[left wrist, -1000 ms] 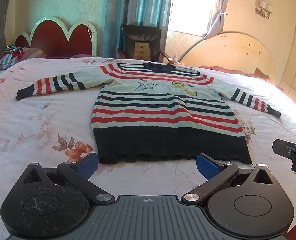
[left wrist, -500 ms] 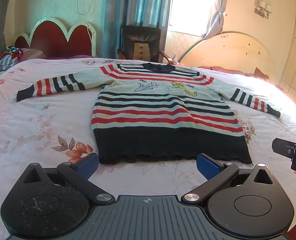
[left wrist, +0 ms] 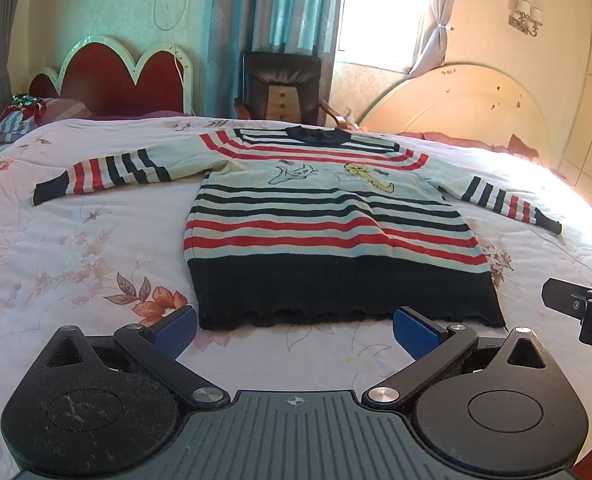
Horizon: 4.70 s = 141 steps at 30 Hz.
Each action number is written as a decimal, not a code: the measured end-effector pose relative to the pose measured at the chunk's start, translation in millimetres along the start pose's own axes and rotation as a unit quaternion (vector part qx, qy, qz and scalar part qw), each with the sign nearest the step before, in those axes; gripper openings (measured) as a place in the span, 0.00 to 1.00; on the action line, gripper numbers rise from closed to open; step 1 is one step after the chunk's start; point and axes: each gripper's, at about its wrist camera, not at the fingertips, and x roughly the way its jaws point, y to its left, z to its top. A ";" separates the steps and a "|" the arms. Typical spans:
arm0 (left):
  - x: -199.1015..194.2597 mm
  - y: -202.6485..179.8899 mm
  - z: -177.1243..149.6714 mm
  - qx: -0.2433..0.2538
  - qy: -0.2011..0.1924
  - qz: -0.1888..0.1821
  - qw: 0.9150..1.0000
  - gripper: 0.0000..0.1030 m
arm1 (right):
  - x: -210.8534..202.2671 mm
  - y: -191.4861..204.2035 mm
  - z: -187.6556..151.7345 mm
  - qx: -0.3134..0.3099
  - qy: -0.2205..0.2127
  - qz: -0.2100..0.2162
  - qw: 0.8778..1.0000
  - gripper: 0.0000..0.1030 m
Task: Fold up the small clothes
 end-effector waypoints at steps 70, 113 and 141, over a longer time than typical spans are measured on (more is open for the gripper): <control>220.5 19.1 138.4 -0.012 0.030 0.032 0.999 1.00 | 189.8 -213.5 71.3 0.246 -0.017 -0.042 0.968 0.49; 281.8 98.4 148.3 -0.082 0.027 0.066 0.994 1.00 | 359.0 -52.5 147.3 0.057 -0.004 0.171 0.984 0.07; 379.5 0.1 182.2 -0.146 0.074 -0.148 0.975 0.65 | 323.9 -46.0 128.2 0.152 -0.016 0.154 0.976 0.42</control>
